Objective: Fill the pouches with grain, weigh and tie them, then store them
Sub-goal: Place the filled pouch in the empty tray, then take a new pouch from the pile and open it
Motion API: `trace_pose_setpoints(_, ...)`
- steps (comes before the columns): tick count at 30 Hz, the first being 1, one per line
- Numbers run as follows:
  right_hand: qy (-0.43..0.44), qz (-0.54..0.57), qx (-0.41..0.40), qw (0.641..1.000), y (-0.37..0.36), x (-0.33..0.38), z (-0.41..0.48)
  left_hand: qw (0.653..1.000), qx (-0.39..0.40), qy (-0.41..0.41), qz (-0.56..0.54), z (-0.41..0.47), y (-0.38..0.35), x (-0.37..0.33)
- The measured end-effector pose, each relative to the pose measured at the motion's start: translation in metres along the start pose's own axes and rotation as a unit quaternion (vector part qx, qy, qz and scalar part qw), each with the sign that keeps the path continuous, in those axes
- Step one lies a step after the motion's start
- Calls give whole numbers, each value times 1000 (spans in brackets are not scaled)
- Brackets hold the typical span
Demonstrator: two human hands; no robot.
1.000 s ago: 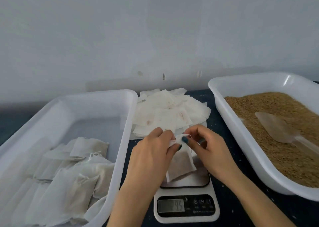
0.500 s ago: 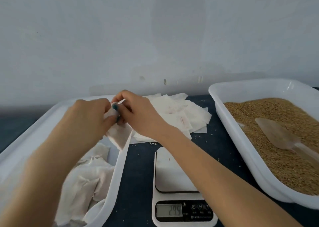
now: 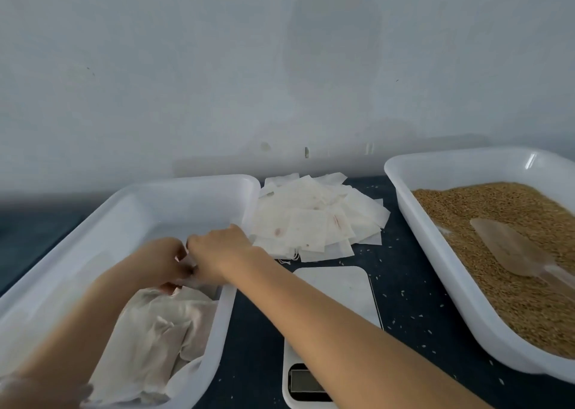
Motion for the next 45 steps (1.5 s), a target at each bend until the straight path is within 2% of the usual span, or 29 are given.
trace_pose_setpoints(2, 2, 3, -18, 1000, -2, 4, 0, 998, 4, 3, 66, -1, 1, 1)
trace_pose_setpoints(4, 5, 75, -82, 994, 2, 2, -5, 985, -21, -7, 171, -4, 6, -1)
trace_pose_setpoints(6, -13, 200, -160, 966, 9, -12, -16, 959, -66, -14, 275, -13, 13, -6)
trace_pose_setpoints(8, -65, 292, -220, 929, 10, -40, -32, 942, -121, -22, 311, -29, 23, -14)
trace_pose_setpoints(10, -130, 322, -243, 906, 5, -76, -48, 926, -193, -57, 318, -53, 31, -28)
trace_pose_setpoints(13, -249, 298, -249, 887, -8, -134, -72, 908, -302, -127, 261, -103, 32, -64)
trace_pose_setpoints(16, -378, 265, -234, 856, -24, -185, -94, 884, -351, -264, 163, -150, 8, -115)
trace_pose_setpoints(17, -408, 262, -217, 847, -29, -196, -98, 875, -346, -313, 127, -159, -6, -130)
trace_pose_setpoints(19, -437, 249, -190, 843, -37, -206, -100, 898, -272, -335, 86, -157, -37, -153)
trace_pose_setpoints(25, -438, 167, -133, 873, -38, -196, -84, 953, -179, -238, -50, -64, -91, -162)
trace_pose_setpoints(28, -447, 151, -136, 871, -38, -193, -80, 964, -151, -191, -105, -22, -101, -154)
trace_pose_setpoints(31, -425, 169, -172, 872, -38, -196, -85, 965, -145, -159, -153, -2, -109, -145)
trace_pose_setpoints(34, -404, 245, -208, 856, -33, -199, -97, 951, -188, -164, -181, 0, -111, -138)
trace_pose_setpoints(37, -381, 364, -241, 815, -24, -198, -110, 928, -198, -175, -262, -2, -109, -137)
trace_pose_setpoints(40, -360, 445, -271, 774, -12, -191, -129, 905, -115, -152, -381, -6, -108, -144)
trace_pose_setpoints(43, -357, 499, -310, 727, -6, -182, -152, 848, -11, -140, -511, -12, -107, -153)
trace_pose_setpoints(45, -375, 533, -338, 679, -9, -179, -165, 820, 31, -136, -555, -15, -106, -156)
Point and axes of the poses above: each hand's wrist, its own z-axis towards the middle knuckle, its own y-axis out of the back of the hand, x = y × z, the point moved 4 cm from there along z, towards the middle knuckle, and after that the axes turned 4 degrees about -x, right-handed, at the moved point
